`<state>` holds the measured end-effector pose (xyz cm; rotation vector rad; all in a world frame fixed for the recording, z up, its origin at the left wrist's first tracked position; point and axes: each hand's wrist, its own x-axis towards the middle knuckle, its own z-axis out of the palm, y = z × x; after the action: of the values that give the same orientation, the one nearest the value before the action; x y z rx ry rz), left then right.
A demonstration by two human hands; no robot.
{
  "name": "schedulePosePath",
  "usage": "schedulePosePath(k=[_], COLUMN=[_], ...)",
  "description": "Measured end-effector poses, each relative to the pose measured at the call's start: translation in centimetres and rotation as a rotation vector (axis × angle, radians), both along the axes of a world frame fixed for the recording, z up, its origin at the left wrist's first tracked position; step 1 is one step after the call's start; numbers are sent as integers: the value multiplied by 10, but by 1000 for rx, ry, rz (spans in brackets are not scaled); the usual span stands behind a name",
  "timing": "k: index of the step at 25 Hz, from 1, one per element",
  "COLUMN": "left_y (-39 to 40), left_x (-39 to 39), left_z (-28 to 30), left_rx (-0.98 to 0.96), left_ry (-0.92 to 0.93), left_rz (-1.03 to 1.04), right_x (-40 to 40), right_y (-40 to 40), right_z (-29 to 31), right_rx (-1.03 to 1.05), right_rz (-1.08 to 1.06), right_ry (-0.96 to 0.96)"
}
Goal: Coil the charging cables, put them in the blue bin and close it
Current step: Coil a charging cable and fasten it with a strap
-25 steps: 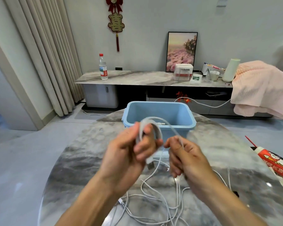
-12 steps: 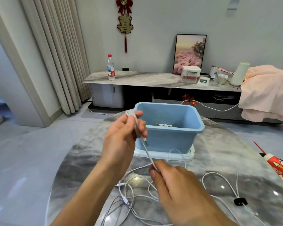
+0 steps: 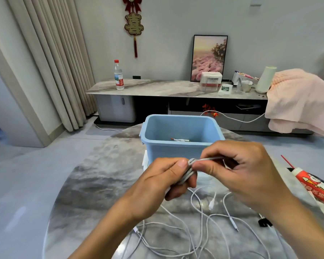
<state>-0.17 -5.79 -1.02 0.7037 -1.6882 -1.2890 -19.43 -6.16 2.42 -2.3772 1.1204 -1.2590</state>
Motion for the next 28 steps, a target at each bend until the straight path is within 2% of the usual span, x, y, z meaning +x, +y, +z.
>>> schedulePosePath(k=[3, 7, 11, 13, 15, 17, 20, 21, 23, 26, 28], left_y=[-2, 0, 0, -7, -12, -14, -16, -17, -21, -20, -15], left_x=[3, 9, 16, 23, 31, 34, 25, 21, 19, 18, 14], left_z=[3, 11, 16, 13, 12, 12, 12, 10, 4, -4, -10], left_rx=[156, 337, 504, 565, 598, 588, 518, 476, 318, -90, -306], left_ry=[137, 457, 800, 993, 1080, 1108, 1137, 1095, 844, 198, -155], left_rz=[9, 17, -67, -192, -220, -149, 111, 207, 366, 453, 388], right_x=[1, 11, 35, 52, 64, 68, 72, 74, 80, 76, 62], right_y=[-16, -21, -11, -1, 7, 11, 22, 28, 38, 43, 45], right_z=[-30, -56, -73, -80, -85, -86, -80, -77, -65, -34, -10], right_rx=[74, 239, 286, 293, 256, 271, 367, 417, 490, 429, 240], right_rz=[33, -43, -81, -33, 2, -12, -58, -50, -43, -161, -274], right_ry=[-125, -338, -444, -383, -195, -78, 2, 49, 185, 423, 477])
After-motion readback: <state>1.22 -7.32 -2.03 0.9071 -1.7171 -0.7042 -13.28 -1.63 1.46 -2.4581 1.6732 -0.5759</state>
